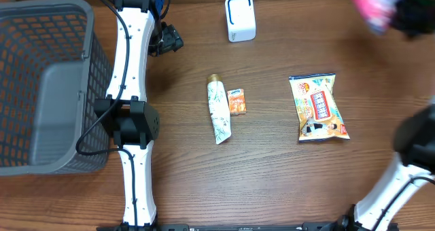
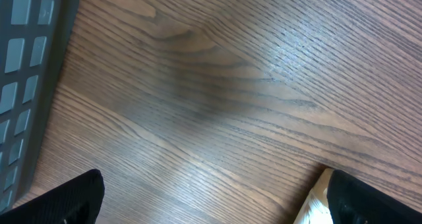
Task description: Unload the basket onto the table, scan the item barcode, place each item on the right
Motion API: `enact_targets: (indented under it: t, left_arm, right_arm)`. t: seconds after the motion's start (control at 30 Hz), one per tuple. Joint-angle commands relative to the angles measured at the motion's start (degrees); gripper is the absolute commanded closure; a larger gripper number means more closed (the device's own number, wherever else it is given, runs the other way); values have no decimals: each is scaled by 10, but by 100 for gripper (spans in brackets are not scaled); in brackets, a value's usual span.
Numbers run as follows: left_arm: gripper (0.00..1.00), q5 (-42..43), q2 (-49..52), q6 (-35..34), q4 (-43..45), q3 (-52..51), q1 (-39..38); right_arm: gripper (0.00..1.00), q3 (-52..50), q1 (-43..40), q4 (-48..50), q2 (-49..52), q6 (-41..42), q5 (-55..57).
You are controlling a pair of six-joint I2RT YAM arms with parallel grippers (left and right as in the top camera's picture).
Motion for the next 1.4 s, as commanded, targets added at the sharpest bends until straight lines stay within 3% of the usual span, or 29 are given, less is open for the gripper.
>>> enact_targets:
  t: [0.0,0.2,0.5,0.9,0.93,1.07,1.3,1.37]
  left_arm:
    - [0,2,-21,9,-2,5,2]
    - [0,2,-21,9,-2,5,2]
    - [0,2,-21,9,-2,5,2]
    - [0,2,-21,9,-2,5,2]
    - [0,2,-21,9,-2,5,2]
    - [0,2,-21,9,-2,5,2]
    - [0,2,-21,9,-2,5,2]
    - [0,2,-21,9,-2,5,2]
  right_arm:
    - [96,-23,-78,-19,-14,-51,44]
    - [96,-89,-174,38,-14,-183,53]
    - [96,-187,-270,151,-13,-203,123]
    - [88,-191,-290,158,-13,-226,90]
    - [86,-191,-290,156,-13,-225,90]
    - [59,-189,-292,138,-13,-226,89]
    - [53,-121,-290,79,-15,-250,16]
    - [37,-88,-285,62,-16,-260,-49]
